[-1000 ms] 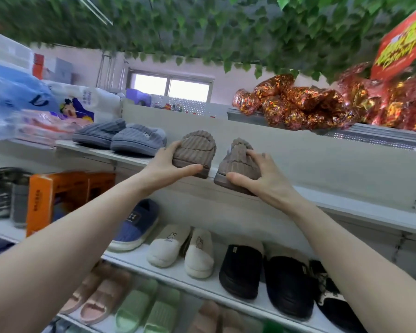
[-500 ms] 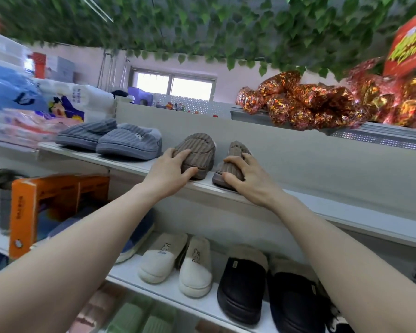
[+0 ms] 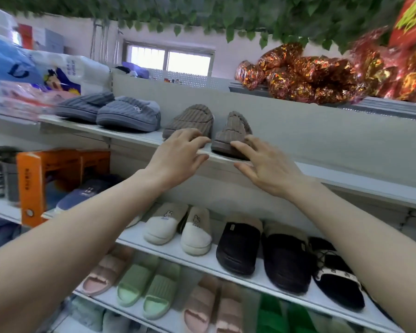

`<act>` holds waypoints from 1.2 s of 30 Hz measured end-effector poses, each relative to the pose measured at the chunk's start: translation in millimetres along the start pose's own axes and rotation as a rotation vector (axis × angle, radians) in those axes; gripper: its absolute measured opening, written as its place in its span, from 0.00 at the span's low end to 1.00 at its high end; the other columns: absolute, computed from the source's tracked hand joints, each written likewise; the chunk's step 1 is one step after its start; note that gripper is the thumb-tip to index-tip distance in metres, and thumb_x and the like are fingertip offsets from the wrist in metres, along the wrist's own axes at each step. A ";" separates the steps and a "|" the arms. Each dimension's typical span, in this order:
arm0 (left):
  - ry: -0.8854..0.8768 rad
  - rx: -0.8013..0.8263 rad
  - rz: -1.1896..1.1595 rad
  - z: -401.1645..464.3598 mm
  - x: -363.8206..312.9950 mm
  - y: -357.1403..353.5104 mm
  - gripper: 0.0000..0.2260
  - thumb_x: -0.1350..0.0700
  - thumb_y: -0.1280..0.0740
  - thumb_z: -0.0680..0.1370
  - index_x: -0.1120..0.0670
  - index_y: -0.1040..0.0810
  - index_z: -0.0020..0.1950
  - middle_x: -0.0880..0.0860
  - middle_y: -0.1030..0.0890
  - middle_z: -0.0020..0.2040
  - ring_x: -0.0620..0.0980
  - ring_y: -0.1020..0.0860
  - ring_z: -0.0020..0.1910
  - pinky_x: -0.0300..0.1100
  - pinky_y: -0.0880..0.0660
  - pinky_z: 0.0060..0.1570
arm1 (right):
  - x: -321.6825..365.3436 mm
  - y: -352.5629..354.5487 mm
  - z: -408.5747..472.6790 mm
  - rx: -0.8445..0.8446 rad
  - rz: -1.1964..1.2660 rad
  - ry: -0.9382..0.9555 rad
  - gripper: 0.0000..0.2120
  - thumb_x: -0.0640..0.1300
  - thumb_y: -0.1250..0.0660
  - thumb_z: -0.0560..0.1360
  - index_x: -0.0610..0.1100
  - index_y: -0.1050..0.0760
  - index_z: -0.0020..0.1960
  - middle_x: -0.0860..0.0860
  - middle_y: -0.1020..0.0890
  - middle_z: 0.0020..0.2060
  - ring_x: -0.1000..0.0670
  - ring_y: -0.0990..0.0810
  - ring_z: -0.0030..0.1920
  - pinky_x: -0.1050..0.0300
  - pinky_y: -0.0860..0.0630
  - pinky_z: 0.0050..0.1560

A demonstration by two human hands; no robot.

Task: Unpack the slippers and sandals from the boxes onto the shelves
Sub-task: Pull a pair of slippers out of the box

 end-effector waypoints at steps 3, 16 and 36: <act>-0.105 0.006 0.014 -30.0 -37.0 7.9 0.18 0.49 0.33 0.78 0.53 0.24 0.66 0.55 0.24 0.63 0.57 0.27 0.62 0.48 0.30 0.60 | 11.5 12.2 -48.8 -0.024 -0.098 0.034 0.26 0.59 0.47 0.80 0.49 0.33 0.74 0.42 0.29 0.67 0.38 0.24 0.60 0.43 0.26 0.59; -0.429 0.153 -0.157 -183.9 -234.6 -31.0 0.17 0.49 0.33 0.75 0.57 0.20 0.60 0.58 0.18 0.53 0.60 0.21 0.51 0.48 0.25 0.53 | 17.8 12.6 -347.4 0.303 -0.193 -0.228 0.28 0.59 0.48 0.79 0.45 0.29 0.71 0.38 0.26 0.65 0.36 0.24 0.59 0.42 0.24 0.59; -0.467 0.655 -0.527 -372.9 -582.1 -214.2 0.19 0.51 0.32 0.76 0.53 0.25 0.66 0.56 0.23 0.62 0.59 0.25 0.60 0.51 0.25 0.55 | -91.0 -24.7 -763.9 0.591 0.016 -0.592 0.23 0.55 0.43 0.81 0.45 0.28 0.71 0.41 0.24 0.63 0.38 0.25 0.62 0.45 0.25 0.57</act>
Point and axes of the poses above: each hand's wrist, its own z-axis towards the middle knuckle, its own y-axis out of the back of the hand, x = y × z, the point moved 8 cm from there along z, towards the middle knuckle
